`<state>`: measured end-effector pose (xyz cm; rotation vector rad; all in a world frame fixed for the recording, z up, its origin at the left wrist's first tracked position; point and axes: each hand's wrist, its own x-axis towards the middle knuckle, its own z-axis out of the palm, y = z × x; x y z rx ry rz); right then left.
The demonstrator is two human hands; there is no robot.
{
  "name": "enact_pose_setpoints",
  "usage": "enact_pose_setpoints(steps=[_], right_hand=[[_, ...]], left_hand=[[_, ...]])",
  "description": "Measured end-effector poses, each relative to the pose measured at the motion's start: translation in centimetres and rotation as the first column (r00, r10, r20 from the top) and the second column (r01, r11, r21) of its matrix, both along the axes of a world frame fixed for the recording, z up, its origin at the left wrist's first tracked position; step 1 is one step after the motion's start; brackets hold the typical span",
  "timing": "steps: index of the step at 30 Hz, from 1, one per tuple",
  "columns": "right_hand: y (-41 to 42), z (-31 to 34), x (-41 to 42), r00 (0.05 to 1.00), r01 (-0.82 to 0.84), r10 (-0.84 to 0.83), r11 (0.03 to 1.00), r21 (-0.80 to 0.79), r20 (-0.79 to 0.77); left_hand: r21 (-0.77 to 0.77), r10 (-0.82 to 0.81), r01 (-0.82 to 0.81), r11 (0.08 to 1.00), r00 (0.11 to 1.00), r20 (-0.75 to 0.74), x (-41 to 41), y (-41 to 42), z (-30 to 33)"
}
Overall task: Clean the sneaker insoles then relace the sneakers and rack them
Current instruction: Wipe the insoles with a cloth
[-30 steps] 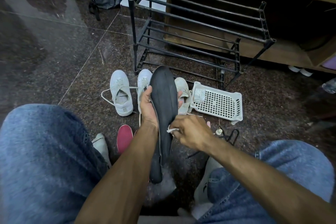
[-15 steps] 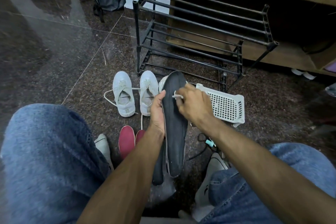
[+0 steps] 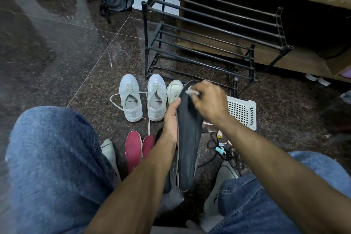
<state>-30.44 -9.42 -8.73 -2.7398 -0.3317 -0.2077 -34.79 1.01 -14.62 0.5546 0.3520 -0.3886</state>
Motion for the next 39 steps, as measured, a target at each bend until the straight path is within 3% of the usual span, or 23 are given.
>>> enact_pose_setpoints(steps=[2,3,7,9,13,16,20,23,25,27,29,32,39], right_hand=[[-0.2,0.2,1.1,0.99,0.13,-0.134,0.988,0.083,0.034],[-0.1,0.1,1.0,0.992,0.116,-0.121,0.987,0.107,0.042],[0.8,-0.8,-2.3,0.961,-0.263,0.273,0.948,0.181,-0.036],[0.9,-1.1,-3.5,0.927,-0.333,0.357,0.925,0.184,-0.119],[0.3,-0.3,-1.3,0.976,-0.182,0.183,0.983,0.024,-0.116],[0.4,0.1,-0.5,0.997,-0.048,0.049,0.999,0.019,-0.058],[1.0,-0.6,-4.5,0.901,-0.326,0.36,0.93,0.168,-0.243],[-0.2,-1.0,-5.9,0.825,-0.411,0.455,0.89,0.198,-0.335],[-0.5,-1.0,-5.2,0.863,-0.41,0.419,0.907,0.093,-0.282],[-0.5,-0.9,-4.1,0.934,-0.298,0.292,0.955,0.003,-0.205],[-0.2,-1.1,-3.2,0.972,-0.156,0.157,0.988,0.016,-0.178],[0.2,-2.1,-2.7,0.975,-0.05,0.052,0.999,0.017,-0.217],[-0.2,-3.9,-2.3,0.938,0.126,-0.11,0.992,0.027,-0.328]], left_hand=[[0.037,-0.045,0.045,0.998,0.999,0.014,-0.2,0.0,0.0],[0.042,-0.043,0.042,0.998,0.999,0.021,-0.3,0.0,0.4],[0.076,0.107,-0.109,0.991,0.994,0.023,0.4,0.5,-0.2],[0.072,0.125,-0.125,0.99,0.992,0.004,0.8,0.8,-1.1],[-0.012,0.076,-0.075,0.997,0.996,0.045,0.4,0.5,-0.2],[0.01,0.064,-0.065,0.998,0.997,0.032,0.6,0.5,0.1],[0.014,0.158,-0.16,0.987,0.986,0.06,1.3,1.6,-0.3],[-0.032,0.152,-0.151,0.988,0.987,0.054,1.2,2.2,-0.9],[-0.089,0.159,-0.155,0.984,0.987,0.038,1.2,2.2,-1.0],[-0.074,0.161,-0.158,0.985,0.986,0.038,1.3,1.7,-0.8],[-0.016,0.149,-0.148,0.989,0.989,0.006,1.7,1.4,-0.8],[0.071,0.105,-0.1,0.992,0.993,-0.057,1.7,1.4,-0.7],[-0.048,-0.112,0.107,0.993,0.987,-0.114,-0.9,1.3,-2.7]])
